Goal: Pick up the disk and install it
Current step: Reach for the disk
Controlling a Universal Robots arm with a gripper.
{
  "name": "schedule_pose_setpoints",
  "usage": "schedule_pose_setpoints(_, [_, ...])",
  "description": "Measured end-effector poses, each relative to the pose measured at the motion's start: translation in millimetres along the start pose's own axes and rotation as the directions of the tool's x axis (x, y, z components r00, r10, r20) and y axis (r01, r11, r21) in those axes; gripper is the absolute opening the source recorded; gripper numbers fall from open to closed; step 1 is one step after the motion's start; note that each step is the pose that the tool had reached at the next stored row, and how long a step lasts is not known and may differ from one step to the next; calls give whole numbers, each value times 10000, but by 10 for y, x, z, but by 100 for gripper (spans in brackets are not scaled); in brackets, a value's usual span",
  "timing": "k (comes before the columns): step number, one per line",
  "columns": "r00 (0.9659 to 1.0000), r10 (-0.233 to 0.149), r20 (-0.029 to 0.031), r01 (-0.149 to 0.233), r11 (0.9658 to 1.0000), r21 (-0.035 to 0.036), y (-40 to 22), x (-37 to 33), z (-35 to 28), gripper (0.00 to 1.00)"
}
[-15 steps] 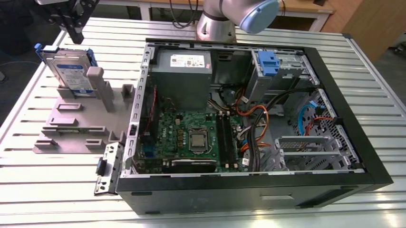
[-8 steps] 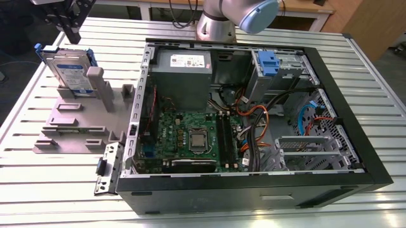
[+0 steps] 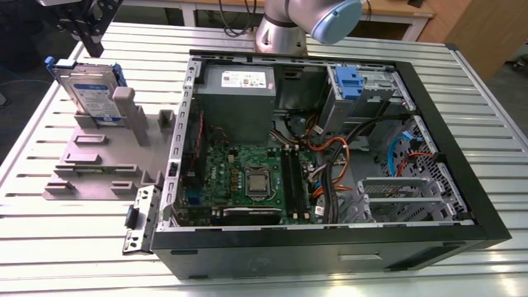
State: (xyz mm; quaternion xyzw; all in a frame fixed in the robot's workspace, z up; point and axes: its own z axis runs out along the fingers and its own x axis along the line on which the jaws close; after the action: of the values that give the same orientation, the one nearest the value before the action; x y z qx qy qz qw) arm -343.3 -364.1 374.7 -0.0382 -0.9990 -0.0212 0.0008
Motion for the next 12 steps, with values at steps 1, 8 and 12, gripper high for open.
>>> schedule_pose_setpoints(1, [10000, -1, 1, 1, 10000, -1, 0, 1, 0, 11])
schedule_pose_setpoints(8, [10000, 0, 0, 0, 10000, 0, -3, 34, 3, 11])
schedule_pose_setpoints(12, [10000, 0, 1, 0, 10000, 0, -4, 55, 8, 11])
